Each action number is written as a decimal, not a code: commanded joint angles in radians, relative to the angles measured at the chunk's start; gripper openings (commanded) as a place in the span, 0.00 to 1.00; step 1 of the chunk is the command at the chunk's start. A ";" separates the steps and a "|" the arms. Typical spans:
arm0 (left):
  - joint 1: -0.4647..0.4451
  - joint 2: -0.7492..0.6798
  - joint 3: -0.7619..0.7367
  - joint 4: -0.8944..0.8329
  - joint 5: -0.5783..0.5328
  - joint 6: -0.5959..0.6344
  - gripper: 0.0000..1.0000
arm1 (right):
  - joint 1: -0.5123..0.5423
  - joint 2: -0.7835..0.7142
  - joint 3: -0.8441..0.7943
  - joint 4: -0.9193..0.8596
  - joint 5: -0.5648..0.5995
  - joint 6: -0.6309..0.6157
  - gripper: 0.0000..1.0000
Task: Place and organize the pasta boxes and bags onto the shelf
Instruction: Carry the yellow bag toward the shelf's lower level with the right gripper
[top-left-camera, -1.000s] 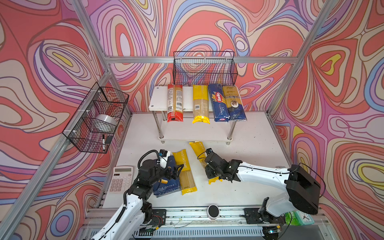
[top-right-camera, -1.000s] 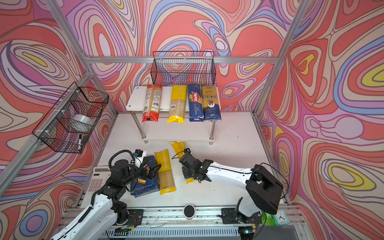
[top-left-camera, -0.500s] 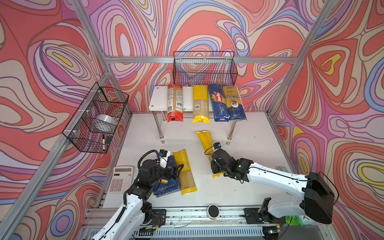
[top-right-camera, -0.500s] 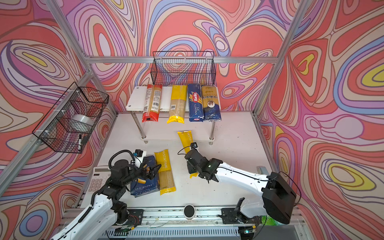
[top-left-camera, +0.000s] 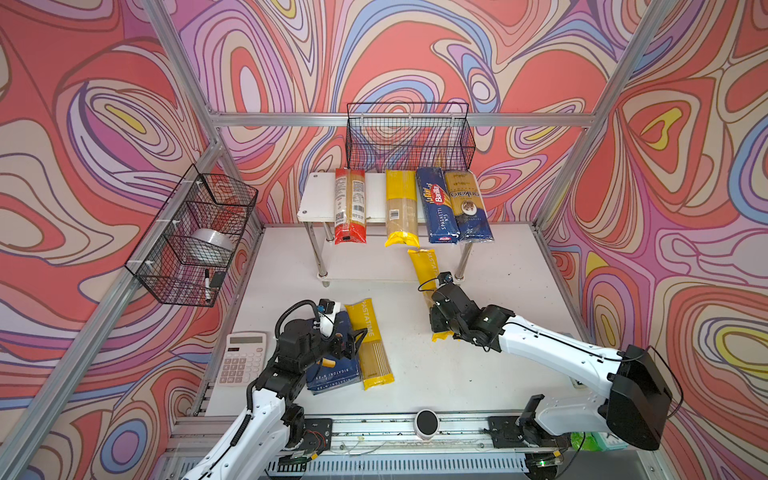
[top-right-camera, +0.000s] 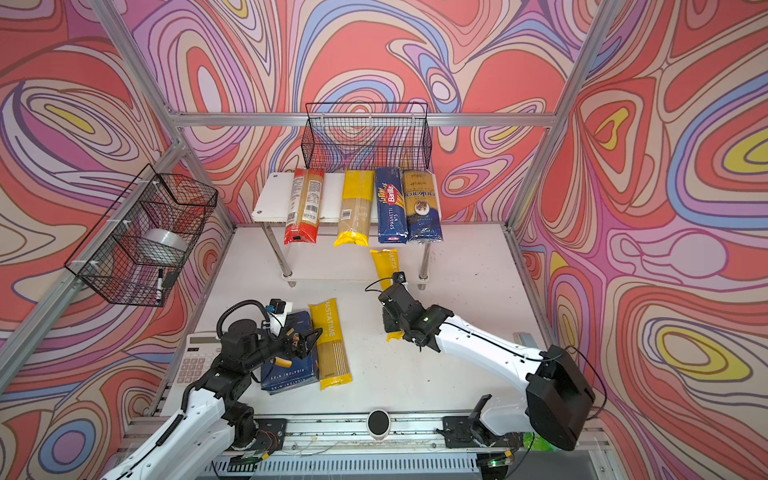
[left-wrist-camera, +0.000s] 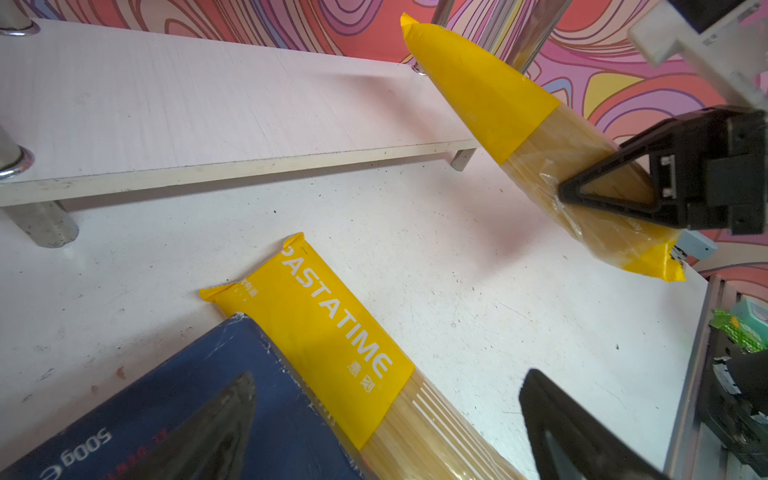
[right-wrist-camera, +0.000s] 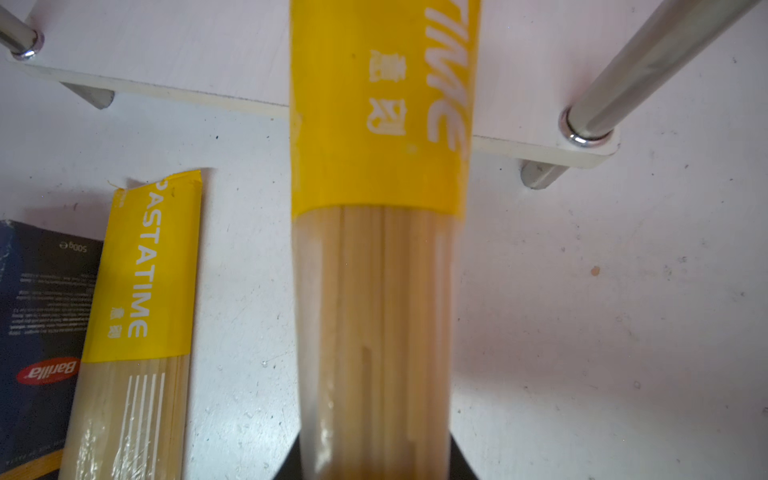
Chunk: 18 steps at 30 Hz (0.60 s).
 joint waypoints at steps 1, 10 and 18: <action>-0.002 -0.008 0.000 0.012 -0.001 -0.003 1.00 | -0.030 -0.009 0.066 0.116 0.055 -0.011 0.00; -0.002 -0.009 -0.001 0.012 -0.001 -0.003 1.00 | -0.110 0.062 0.098 0.174 0.052 -0.024 0.00; -0.002 -0.011 -0.001 0.012 -0.003 -0.003 1.00 | -0.161 0.158 0.172 0.183 0.040 -0.028 0.00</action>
